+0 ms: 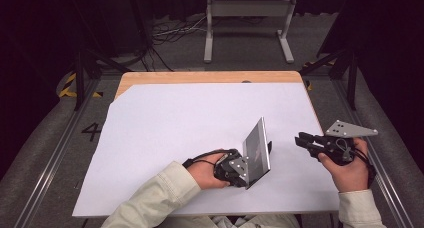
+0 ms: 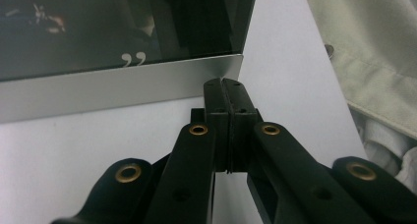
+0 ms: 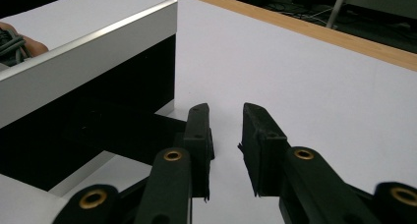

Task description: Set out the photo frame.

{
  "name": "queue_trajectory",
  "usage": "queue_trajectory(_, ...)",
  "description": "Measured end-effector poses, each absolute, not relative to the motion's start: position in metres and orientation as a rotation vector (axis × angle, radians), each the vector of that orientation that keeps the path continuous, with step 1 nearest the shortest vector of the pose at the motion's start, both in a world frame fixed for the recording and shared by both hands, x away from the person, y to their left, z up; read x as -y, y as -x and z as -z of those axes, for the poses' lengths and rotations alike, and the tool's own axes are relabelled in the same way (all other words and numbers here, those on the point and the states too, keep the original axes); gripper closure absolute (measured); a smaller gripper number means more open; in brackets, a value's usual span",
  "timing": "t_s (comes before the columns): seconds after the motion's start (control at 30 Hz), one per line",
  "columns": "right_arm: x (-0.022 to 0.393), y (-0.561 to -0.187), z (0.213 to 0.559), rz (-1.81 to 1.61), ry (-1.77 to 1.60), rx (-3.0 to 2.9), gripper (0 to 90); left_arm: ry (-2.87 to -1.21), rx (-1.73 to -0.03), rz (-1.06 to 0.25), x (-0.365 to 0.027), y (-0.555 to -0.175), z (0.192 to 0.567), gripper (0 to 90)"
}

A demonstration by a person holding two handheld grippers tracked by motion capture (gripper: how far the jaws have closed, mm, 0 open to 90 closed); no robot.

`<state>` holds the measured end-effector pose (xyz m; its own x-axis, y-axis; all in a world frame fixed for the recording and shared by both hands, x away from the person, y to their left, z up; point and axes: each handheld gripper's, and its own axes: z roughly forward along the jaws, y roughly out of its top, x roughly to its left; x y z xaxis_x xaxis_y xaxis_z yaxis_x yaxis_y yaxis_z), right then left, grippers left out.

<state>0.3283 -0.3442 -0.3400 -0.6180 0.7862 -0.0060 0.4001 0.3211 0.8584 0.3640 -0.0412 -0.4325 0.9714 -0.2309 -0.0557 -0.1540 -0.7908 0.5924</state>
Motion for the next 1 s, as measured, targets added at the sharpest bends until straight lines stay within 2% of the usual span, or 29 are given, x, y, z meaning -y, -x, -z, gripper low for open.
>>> queue_trajectory(0.73,0.354,-0.322,0.335,-1.224,-1.072,-2.133,74.1,-2.461,0.198,0.137,0.081,-0.357,0.435,90.0)
queue_trajectory(1.0,0.355,-0.321,0.333,-1.208,-1.065,-2.136,75.4,-2.435,0.136,0.083,0.092,-0.357,0.439,90.0)
